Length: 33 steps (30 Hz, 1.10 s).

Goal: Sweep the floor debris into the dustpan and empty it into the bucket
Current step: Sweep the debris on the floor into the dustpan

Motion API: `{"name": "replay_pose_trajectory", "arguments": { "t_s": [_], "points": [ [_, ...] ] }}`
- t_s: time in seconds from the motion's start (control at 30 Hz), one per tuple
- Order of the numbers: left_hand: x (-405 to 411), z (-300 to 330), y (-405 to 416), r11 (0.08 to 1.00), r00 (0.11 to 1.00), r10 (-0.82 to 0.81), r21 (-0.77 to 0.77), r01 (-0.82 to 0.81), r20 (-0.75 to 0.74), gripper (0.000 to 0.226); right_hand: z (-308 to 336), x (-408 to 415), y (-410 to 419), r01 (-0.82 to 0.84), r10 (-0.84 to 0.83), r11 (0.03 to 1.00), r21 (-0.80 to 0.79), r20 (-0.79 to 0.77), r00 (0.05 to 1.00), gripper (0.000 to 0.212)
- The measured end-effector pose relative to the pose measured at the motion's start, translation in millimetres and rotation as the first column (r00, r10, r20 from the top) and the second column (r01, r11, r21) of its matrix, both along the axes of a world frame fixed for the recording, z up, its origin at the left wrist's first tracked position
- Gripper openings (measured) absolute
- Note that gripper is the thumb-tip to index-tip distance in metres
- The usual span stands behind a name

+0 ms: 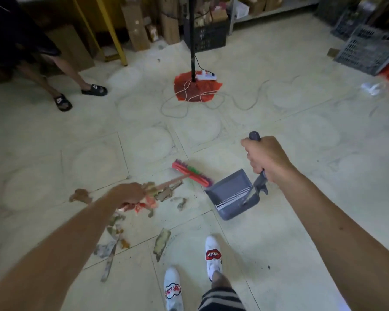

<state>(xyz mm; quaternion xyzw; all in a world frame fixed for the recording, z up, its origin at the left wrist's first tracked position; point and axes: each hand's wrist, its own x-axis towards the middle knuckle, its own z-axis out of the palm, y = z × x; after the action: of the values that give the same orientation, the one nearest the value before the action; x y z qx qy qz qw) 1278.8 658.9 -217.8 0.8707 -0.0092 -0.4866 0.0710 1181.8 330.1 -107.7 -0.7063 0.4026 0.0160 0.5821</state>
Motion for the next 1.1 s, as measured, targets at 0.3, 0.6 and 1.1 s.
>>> {"name": "replay_pose_trajectory", "arguments": {
  "t_s": [0.3,0.6,1.1],
  "points": [
    [-100.3,-13.4,106.2,0.973,0.973,0.225,0.051,-0.227,0.05,0.036,-37.2,-22.0,154.3,-0.232,0.235,0.934,-0.271,-0.022,0.972,0.021],
    [-129.5,34.4,196.6,0.961,0.96,0.275,0.015,-0.276,0.055,0.03,-31.8,-41.2,220.6,-0.406,0.406,0.863,-0.3,-0.067,0.911,0.023],
    [-72.5,-1.4,382.5,0.428,0.476,0.858,-0.242,-0.871,-0.193,0.043,-11.2,44.4,378.1,-0.487,0.479,0.869,-0.087,-0.098,0.872,0.017]
  ]
}}
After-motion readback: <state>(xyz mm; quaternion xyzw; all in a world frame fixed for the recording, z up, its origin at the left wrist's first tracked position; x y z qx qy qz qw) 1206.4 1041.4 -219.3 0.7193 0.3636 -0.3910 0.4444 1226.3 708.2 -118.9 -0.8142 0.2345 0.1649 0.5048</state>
